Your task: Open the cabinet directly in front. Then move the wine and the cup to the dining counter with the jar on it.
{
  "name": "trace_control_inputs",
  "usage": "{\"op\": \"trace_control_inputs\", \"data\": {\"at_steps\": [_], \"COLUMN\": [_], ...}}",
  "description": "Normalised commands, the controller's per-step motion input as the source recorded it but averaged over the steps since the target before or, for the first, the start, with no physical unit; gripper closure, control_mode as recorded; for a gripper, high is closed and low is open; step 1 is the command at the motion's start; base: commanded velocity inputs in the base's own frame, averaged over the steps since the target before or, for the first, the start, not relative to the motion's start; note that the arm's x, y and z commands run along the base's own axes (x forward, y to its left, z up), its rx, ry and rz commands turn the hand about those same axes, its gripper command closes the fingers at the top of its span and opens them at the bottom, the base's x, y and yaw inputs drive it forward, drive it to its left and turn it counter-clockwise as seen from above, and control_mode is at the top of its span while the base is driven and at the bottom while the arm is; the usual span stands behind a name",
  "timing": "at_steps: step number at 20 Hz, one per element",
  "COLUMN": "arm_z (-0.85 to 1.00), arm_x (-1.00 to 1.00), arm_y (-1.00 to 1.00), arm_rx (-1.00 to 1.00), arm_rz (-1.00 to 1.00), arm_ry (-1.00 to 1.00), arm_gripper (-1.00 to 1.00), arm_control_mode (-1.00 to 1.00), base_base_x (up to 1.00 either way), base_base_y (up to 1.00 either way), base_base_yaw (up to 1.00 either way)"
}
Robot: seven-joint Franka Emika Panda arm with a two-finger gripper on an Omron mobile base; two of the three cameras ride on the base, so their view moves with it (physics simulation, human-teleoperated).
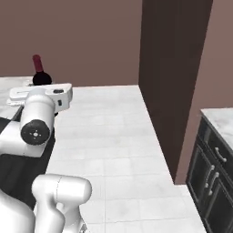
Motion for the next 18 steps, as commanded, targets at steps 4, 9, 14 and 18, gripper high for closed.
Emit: {"op": "trace_control_inputs", "data": {"at_steps": [4, 9, 14, 18], "arm_z": [0.00, 0.00, 0.00, 0.00], "arm_x": [0.00, 0.00, 0.00, 0.00], "arm_y": [0.00, 0.00, 0.00, 0.00], "arm_rx": [0.00, 0.00, 0.00, 0.00], "arm_rz": [0.00, 0.00, 0.00, 0.00], "arm_ry": [0.00, 0.00, 0.00, 0.00], "arm_gripper": [1.00, 1.00, 1.00, 1.00], "arm_control_mode": [1.00, 1.00, 1.00, 1.00], "base_base_x": [0.62, 1.00, 1.00, 1.00], "base_base_y": [0.00, 0.00, 0.04, 0.00], "base_base_yaw": [0.19, 0.11, 0.12, 0.22]}}
